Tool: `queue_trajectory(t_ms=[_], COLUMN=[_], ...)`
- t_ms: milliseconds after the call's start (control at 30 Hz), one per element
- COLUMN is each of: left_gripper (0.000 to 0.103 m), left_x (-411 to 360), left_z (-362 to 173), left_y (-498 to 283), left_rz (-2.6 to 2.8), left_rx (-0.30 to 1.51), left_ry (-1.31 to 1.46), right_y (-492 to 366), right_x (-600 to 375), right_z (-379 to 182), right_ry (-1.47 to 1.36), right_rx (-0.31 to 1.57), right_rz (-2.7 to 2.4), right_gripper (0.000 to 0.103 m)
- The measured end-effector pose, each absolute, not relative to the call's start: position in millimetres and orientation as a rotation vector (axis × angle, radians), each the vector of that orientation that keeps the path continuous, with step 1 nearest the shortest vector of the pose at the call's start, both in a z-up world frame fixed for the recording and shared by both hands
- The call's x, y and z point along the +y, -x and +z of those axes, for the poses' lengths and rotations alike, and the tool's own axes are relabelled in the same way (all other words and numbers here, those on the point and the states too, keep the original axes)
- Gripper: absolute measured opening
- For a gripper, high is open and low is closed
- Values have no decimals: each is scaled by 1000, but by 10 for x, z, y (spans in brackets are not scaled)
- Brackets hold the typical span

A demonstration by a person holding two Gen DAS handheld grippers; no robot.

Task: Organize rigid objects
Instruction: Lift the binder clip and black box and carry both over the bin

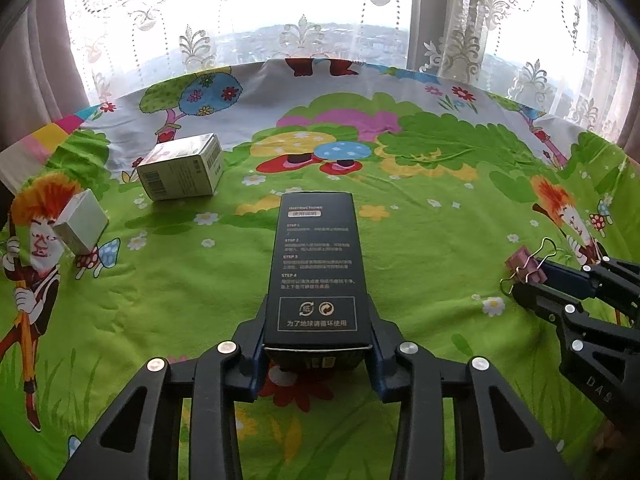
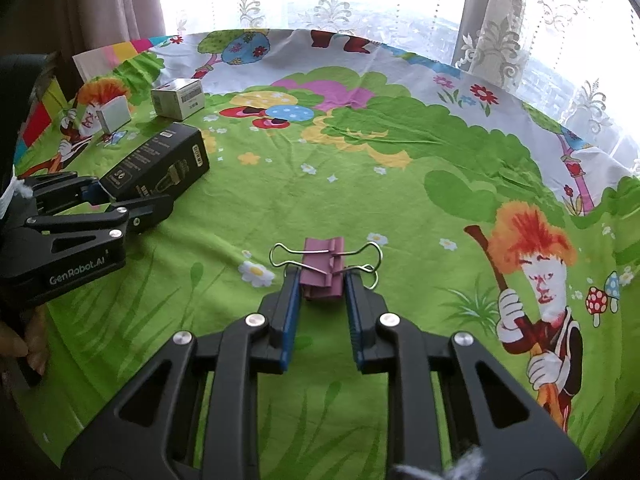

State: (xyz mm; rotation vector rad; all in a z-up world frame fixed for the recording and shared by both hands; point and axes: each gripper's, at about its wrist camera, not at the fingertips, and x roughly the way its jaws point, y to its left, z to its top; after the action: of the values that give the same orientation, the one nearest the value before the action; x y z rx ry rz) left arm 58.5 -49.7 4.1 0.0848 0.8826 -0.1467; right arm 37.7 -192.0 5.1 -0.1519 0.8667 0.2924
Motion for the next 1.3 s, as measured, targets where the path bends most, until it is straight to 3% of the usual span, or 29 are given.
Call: queue_trajectory(t_ms=[133, 233, 600, 833, 1300], left_gripper=[39, 39, 40, 40, 40], left_x=[-455, -466, -682, -679, -293], left_z=[44, 128, 1569, 2064, 2095], left_y=[-520, -248, 1286, 1877, 2345], left_rz=[-143, -150, -159, -174, -143], left_rx=[890, 896, 332, 119, 132], left_ry=[-61, -57, -94, -63, -75], right_y=[-382, -199, 1490, 2240, 2630], right_x=[-2010, -2114, -2313, -2336, -2006], right_z=[83, 254, 1437, 2077, 2239], right_ry=[106, 70, 7, 26, 73], right_rx=[854, 743, 182, -78, -103], right_rz=[279, 252, 55, 5, 113], right_gripper=[25, 25, 25, 25, 25])
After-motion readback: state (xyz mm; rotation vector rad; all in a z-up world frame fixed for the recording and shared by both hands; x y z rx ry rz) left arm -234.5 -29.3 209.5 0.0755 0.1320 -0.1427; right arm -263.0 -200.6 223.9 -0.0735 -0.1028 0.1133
